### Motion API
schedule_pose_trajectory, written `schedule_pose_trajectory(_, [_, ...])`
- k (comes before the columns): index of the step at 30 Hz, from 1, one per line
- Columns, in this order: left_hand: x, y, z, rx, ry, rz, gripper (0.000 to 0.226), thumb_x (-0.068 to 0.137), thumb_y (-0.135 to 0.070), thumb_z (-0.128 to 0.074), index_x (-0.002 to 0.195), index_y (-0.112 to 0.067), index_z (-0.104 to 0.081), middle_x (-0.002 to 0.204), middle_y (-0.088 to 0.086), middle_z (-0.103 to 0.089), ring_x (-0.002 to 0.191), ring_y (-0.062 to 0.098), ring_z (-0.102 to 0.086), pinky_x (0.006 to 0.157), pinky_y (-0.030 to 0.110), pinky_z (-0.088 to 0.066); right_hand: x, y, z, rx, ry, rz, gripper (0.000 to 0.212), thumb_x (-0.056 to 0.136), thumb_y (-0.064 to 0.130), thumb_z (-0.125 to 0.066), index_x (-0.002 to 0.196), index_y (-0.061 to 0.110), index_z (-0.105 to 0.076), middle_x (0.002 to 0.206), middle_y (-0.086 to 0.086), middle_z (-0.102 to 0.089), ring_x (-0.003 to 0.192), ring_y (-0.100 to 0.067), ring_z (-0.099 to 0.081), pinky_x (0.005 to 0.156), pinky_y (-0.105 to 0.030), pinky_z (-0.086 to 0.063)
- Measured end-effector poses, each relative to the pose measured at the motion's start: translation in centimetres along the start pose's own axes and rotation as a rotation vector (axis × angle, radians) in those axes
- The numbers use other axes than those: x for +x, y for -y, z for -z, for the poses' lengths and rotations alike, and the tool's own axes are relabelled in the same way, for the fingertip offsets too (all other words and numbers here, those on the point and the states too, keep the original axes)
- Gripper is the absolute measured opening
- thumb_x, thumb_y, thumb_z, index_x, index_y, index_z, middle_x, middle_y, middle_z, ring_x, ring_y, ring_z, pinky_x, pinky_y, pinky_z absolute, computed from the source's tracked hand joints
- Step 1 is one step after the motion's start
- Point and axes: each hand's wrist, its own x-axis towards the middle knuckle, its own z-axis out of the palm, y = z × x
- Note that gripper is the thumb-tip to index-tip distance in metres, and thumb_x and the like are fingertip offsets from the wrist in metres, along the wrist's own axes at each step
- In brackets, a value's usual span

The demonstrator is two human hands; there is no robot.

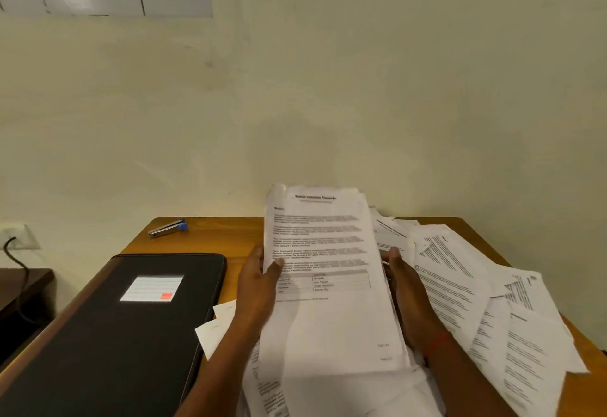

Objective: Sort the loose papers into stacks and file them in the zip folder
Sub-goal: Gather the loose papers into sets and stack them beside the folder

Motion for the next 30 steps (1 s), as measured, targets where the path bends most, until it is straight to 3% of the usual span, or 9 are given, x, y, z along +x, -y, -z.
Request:
schedule_pose_trajectory(2, [-0.9,-1.4,-0.3,0.031,-0.058,-0.165,0.022,0.101,-0.018,-0.058,0.113,-0.037,-0.055,0.108,-0.014,-0.072,0.099,0.016,-0.074,0.074,0.033,-0.063,-0.1,0.0,-0.2,-0.085,0.002,0.081,0.022,0.099,0.016,-0.058,0.121,0.015,-0.064,0.116,-0.001,-0.074,0.112,-0.019,-0.069,0.101,-0.045,-0.052])
schedule_pose_trajectory(4, [-1.8,-2.9,-0.6,0.021,-0.078,-0.297,0.019,0.099,-0.023,-0.058,0.114,-0.032,-0.052,0.108,-0.015,-0.07,0.098,0.016,-0.074,0.069,0.029,-0.062,-0.2,0.4,-0.4,-0.234,-0.05,0.187,0.024,0.094,0.006,-0.065,0.113,0.021,-0.063,0.107,0.008,-0.076,0.102,-0.009,-0.071,0.092,-0.037,-0.058])
schedule_pose_trajectory(9, [-3.2,-5.4,-1.6,-0.029,-0.143,-0.452,0.026,0.1,-0.022,-0.057,0.119,-0.036,-0.046,0.107,-0.034,-0.066,0.099,-0.003,-0.069,0.068,0.015,-0.057,-1.0,1.2,-1.5,-0.265,-0.126,0.352,0.022,0.095,0.011,-0.064,0.105,0.029,-0.057,0.096,0.022,-0.072,0.09,0.006,-0.067,0.068,-0.011,-0.053])
schedule_pose_trajectory(12, [-2.7,-4.9,-1.4,0.01,-0.179,-0.452,0.023,0.099,-0.031,-0.06,0.116,-0.036,-0.045,0.108,-0.021,-0.067,0.097,-0.001,-0.069,0.065,0.014,-0.056,-1.1,0.5,-1.9,-0.244,-0.09,0.344,0.029,0.093,0.017,-0.068,0.117,0.03,-0.058,0.107,0.027,-0.069,0.1,0.004,-0.066,0.074,-0.012,-0.055])
schedule_pose_trajectory(15, [-1.7,-3.2,-1.2,0.06,-0.152,-0.361,0.028,0.093,-0.031,-0.064,0.115,-0.039,-0.047,0.11,-0.015,-0.066,0.098,0.008,-0.071,0.066,0.019,-0.059,-0.6,-0.7,-1.6,-0.19,-0.009,0.213,0.036,0.085,0.028,-0.078,0.117,0.026,-0.064,0.106,0.017,-0.074,0.101,-0.004,-0.07,0.075,-0.017,-0.057])
schedule_pose_trajectory(18, [-1.7,-1.8,-1.2,0.02,-0.102,-0.271,0.031,0.094,-0.023,-0.068,0.118,-0.036,-0.055,0.109,-0.014,-0.072,0.101,0.01,-0.072,0.073,0.026,-0.061,-0.2,-1.5,-1.3,-0.233,0.024,0.12,0.035,0.086,0.018,-0.077,0.119,0.024,-0.067,0.108,0.011,-0.076,0.103,-0.009,-0.071,0.08,-0.022,-0.058])
schedule_pose_trajectory(22, [-2.0,-1.5,-1.2,0.022,-0.113,-0.233,0.034,0.094,-0.014,-0.07,0.117,-0.036,-0.056,0.107,-0.023,-0.071,0.1,0.003,-0.07,0.074,0.02,-0.059,-0.4,-1.6,-1.3,-0.247,0.009,0.116,0.035,0.089,0.013,-0.074,0.122,0.02,-0.067,0.112,0.01,-0.075,0.104,-0.004,-0.069,0.087,-0.019,-0.055])
schedule_pose_trajectory(26, [-1.8,-0.4,-1.6,0.06,-0.067,-0.186,0.039,0.093,-0.015,-0.071,0.127,-0.03,-0.056,0.107,-0.02,-0.072,0.102,0.007,-0.071,0.072,0.022,-0.059,-0.1,-2.2,-1.5,-0.29,0.033,0.098,0.039,0.088,0.016,-0.076,0.125,0.021,-0.065,0.115,0.009,-0.073,0.108,-0.007,-0.068,0.096,-0.029,-0.054])
schedule_pose_trajectory(30, [-1.7,0.0,-1.6,0.093,-0.059,-0.19,0.037,0.093,-0.015,-0.071,0.122,-0.033,-0.059,0.108,-0.022,-0.071,0.102,0.002,-0.069,0.076,0.022,-0.06,0.1,-2.2,-1.1,-0.261,0.008,0.115,0.037,0.089,0.012,-0.074,0.125,0.018,-0.066,0.116,0.007,-0.073,0.109,-0.008,-0.068,0.093,-0.021,-0.053])
